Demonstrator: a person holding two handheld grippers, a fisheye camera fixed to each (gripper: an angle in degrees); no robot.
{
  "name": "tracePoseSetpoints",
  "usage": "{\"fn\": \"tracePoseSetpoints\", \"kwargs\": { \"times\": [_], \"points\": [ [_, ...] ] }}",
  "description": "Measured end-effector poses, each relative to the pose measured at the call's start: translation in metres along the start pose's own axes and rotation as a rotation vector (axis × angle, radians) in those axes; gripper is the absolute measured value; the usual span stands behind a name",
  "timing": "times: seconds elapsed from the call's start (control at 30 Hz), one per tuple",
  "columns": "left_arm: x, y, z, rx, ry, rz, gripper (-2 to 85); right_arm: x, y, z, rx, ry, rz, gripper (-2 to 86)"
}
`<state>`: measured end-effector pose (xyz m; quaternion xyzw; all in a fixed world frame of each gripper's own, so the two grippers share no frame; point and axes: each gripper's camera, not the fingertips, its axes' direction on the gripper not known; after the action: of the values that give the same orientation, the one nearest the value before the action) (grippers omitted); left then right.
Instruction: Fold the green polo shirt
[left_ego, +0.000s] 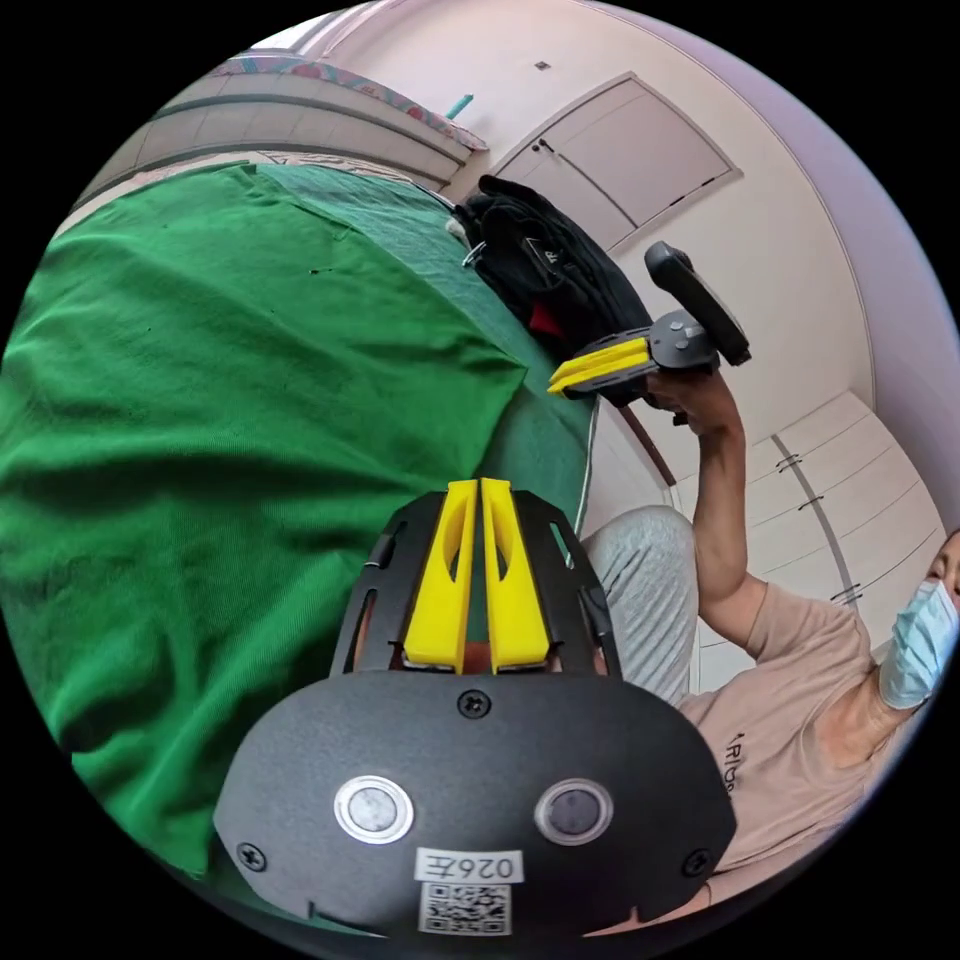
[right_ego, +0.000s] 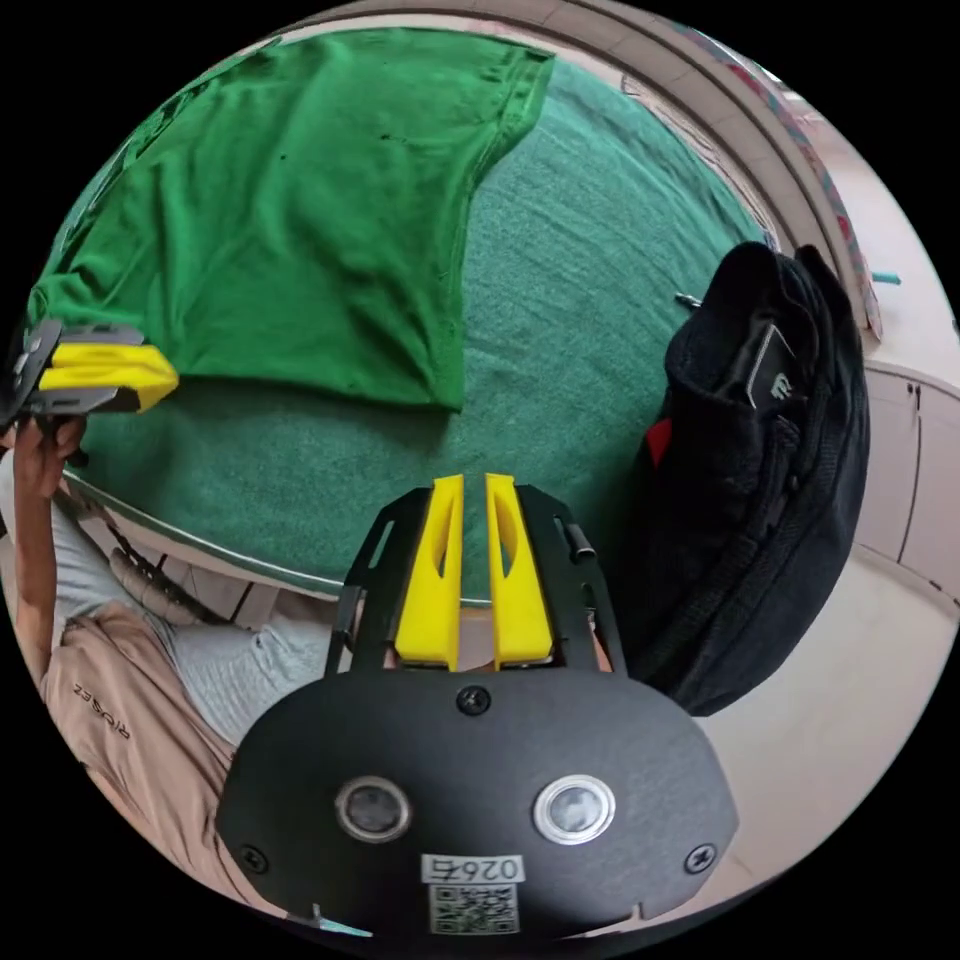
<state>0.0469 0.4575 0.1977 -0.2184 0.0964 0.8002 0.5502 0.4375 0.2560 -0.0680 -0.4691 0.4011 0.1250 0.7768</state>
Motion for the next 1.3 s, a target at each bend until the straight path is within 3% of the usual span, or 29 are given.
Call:
{"fn": "tracePoseSetpoints", "kwargs": {
  "times": [0.2, 0.3, 0.43, 0.53, 0.63, 0.7, 0.77, 0.87, 1.0, 1.07, 1.13, 1.3],
  "points": [
    [0.028, 0.035, -0.102, 0.069, -0.083, 0.078, -0.9, 0.000, -0.014, -0.005, 0.280, 0.020, 0.003, -0.9],
    [0.014, 0.068, -0.173, 0.135, -0.199, 0.006, -1.0, 0.005, -0.039, 0.022, 0.281, -0.028, -0.048, -0.9],
    [0.007, 0.155, -0.310, 0.407, -0.479, -0.179, -0.8, 0.036, -0.038, 0.031, 0.377, -0.074, -0.005, -0.9],
    [0.018, 0.227, -0.389, 0.620, -0.695, -0.289, -0.3, 0.079, -0.010, 0.016, 0.601, -0.280, 0.008, -0.9],
    [0.011, 0.266, -0.426, 0.640, -0.772, -0.370, 4.5, 0.122, 0.013, 0.021, 0.797, -0.648, -0.088, -0.9],
    [-0.001, 0.277, -0.433, 0.622, -0.775, -0.403, 9.3, 0.142, 0.011, 0.039, 0.850, -0.878, -0.204, -0.9],
    [-0.029, 0.275, -0.426, 0.562, -0.717, -0.437, 12.6, 0.146, 0.004, 0.052, 0.857, -0.942, -0.253, -0.9],
    [-0.065, 0.250, -0.406, 0.427, -0.608, -0.457, 15.3, 0.136, -0.009, 0.072, 0.819, -0.934, -0.323, -0.9],
    [-0.093, 0.217, -0.391, 0.300, -0.598, -0.483, 17.6, 0.105, -0.031, 0.108, 0.732, -0.909, -0.448, -0.9],
    [-0.110, 0.199, -0.384, 0.188, -0.572, -0.511, 15.0, 0.085, -0.039, 0.127, 0.680, -0.894, -0.524, -0.9],
    [-0.107, 0.196, -0.389, 0.171, -0.575, -0.498, 6.4, 0.065, -0.043, 0.146, 0.632, -0.853, -0.592, -0.9],
    [-0.092, 0.212, -0.413, 0.269, -0.409, -0.431, 1.1, 0.035, -0.039, 0.199, 0.573, -0.680, -0.726, -0.8]
  ]
}}
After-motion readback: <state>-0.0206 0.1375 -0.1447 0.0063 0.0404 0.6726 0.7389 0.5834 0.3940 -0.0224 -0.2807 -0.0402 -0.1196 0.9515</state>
